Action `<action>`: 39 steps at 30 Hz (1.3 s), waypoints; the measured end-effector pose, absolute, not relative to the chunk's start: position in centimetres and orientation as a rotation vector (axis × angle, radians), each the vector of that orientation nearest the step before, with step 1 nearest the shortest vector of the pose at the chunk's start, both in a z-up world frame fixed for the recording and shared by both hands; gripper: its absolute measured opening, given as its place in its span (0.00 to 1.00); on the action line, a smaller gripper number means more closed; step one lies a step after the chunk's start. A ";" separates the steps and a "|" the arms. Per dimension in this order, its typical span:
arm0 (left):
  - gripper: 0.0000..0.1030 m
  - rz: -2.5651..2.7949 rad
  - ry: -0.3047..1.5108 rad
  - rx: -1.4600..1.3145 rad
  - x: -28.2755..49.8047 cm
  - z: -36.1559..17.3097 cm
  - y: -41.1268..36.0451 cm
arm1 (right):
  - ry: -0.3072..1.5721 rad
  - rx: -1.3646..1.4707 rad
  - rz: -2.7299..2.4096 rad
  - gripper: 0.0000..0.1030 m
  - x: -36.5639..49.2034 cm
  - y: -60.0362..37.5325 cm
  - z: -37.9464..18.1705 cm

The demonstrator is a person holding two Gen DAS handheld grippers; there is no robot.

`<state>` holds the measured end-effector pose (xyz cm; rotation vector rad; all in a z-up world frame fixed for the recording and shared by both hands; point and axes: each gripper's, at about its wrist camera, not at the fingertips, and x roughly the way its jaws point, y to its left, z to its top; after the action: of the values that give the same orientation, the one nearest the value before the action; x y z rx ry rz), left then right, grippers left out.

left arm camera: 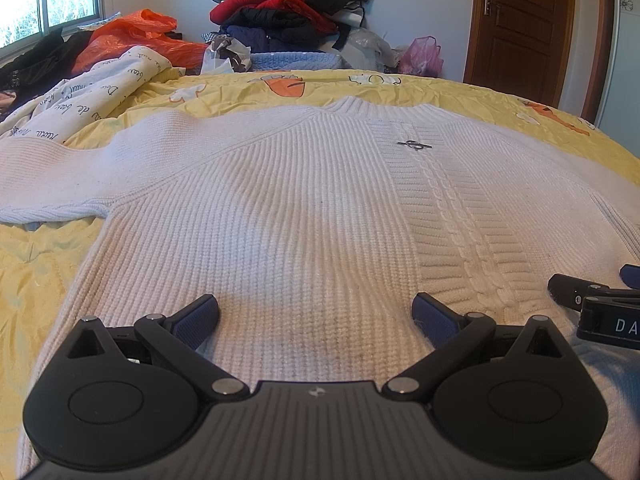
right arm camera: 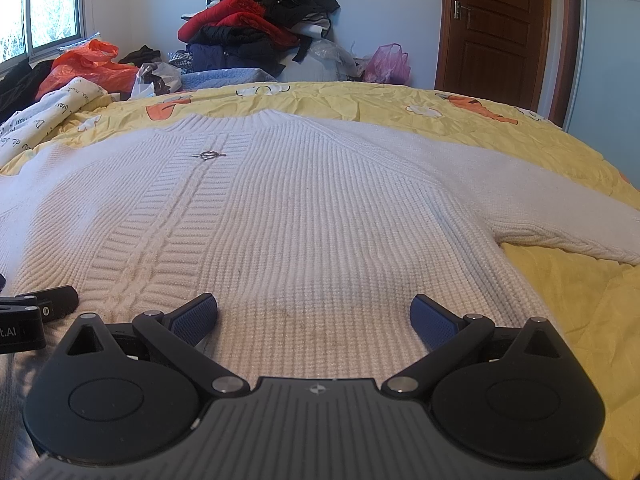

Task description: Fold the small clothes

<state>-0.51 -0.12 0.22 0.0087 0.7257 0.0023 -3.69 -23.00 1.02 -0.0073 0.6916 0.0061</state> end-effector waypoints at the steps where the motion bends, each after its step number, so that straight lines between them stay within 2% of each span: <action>1: 1.00 0.002 0.726 0.009 -0.5 0.2 -0.1 | 0.694 -0.009 0.006 1.00 -3.7 -22.9 1.0; 20: 1.00 0.002 0.725 0.008 -0.5 0.2 -0.1 | 0.718 0.009 0.075 0.99 -3.6 -24.4 2.7; 26: 1.00 0.003 0.725 0.009 -0.5 0.2 -0.1 | 0.436 0.389 0.139 1.00 -5.7 -36.6 5.8; 30: 1.00 0.003 0.725 0.009 -0.5 0.2 -0.1 | 0.470 0.710 -0.056 1.00 -4.7 -48.5 5.3; 33: 1.00 0.002 0.725 0.008 -0.6 0.2 -0.1 | 0.368 0.969 -0.192 0.93 -5.7 -56.8 3.4; 35: 1.00 0.002 0.725 0.008 -0.5 0.2 -0.1 | 0.308 1.047 -0.294 0.83 -6.7 -60.6 2.4; 39: 1.00 0.002 0.725 0.009 -0.5 0.2 -0.1 | 0.251 1.123 -0.434 0.78 -7.8 -65.1 -0.1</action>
<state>-0.52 -0.10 0.21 0.0088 0.7253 0.0023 -7.79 -65.11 -0.09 1.1230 0.2514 -0.4338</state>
